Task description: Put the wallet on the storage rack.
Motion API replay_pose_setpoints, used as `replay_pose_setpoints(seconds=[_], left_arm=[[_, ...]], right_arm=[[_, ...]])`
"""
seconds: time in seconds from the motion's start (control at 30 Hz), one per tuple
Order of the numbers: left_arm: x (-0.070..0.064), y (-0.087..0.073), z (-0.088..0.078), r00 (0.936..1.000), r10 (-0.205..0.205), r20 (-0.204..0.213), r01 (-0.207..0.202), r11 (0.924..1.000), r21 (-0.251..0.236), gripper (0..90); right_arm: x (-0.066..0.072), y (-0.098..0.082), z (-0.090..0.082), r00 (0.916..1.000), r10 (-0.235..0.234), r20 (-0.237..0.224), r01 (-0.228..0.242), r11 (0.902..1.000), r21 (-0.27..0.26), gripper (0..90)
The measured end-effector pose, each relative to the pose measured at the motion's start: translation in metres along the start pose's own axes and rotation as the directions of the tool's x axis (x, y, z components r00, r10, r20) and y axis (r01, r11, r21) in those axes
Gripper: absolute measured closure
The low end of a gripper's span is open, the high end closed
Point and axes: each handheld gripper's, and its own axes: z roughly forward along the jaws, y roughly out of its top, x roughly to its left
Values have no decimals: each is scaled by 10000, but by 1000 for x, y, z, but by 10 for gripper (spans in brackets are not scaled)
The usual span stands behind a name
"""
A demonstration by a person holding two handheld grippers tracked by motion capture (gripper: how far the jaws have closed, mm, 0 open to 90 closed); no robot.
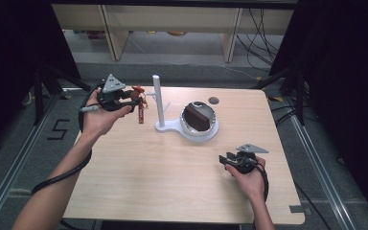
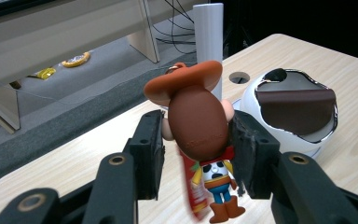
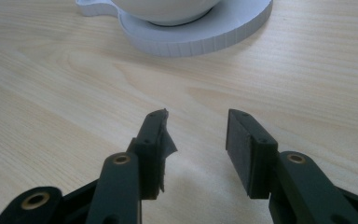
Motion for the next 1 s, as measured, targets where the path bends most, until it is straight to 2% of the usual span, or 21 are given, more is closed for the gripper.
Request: replay_pose_setpoints(seconds=[0.1,0.13,0.23,0.4,0.57,0.6,0.7,0.8,0.83,0.87,0.9,0.93,1.0], left_arm=[[1,2,1,10000,-7,0,7,10000,-10,565],[1,2,2,10000,8,-30,-8,10000,-21,565],[1,4,3,10000,21,-62,-21,10000,-22,565],[-7,6,3,9994,303,186,-300,9994,-156,565],[-16,8,4,9968,676,420,-675,9977,-50,565],[-16,8,4,9962,745,455,-744,9972,-23,565],[-19,10,5,9966,667,490,-662,9977,-117,565],[-24,10,5,9950,800,599,-797,9968,-74,565],[-25,9,5,9933,954,657,-957,9954,12,565],[-28,8,6,9935,917,675,-918,9958,-7,565],[-29,7,6,9921,1031,711,-1042,9945,116,565],[-31,5,8,9924,978,751,-983,9952,25,565],[-32,4,9,9912,1063,783,-1079,9940,153,565]], right_arm=[[0,0,0,10000,-32,42,32,10000,29,590],[1,0,-1,10000,-7,37,6,9998,216,589],[1,0,-1,10000,-18,27,18,9998,186,589],[0,0,-1,9998,-134,137,131,9996,240,588],[1,-1,1,10000,33,-51,-32,9999,104,587],[1,0,0,9999,-34,120,31,9998,213,586],[1,-1,1,10000,24,-35,-23,9999,134,585],[1,-1,1,10000,39,-8,-39,9996,278,584],[1,-1,1,10000,53,-3,-53,9996,290,584],[1,-1,1,10000,75,-13,-75,9995,311,584],[0,-1,1,10000,-38,7,38,9996,294,584],[-1,-1,3,9999,-71,-82,72,9998,170,584],[2,-2,2,9998,176,-61,-175,9996,220,584]])
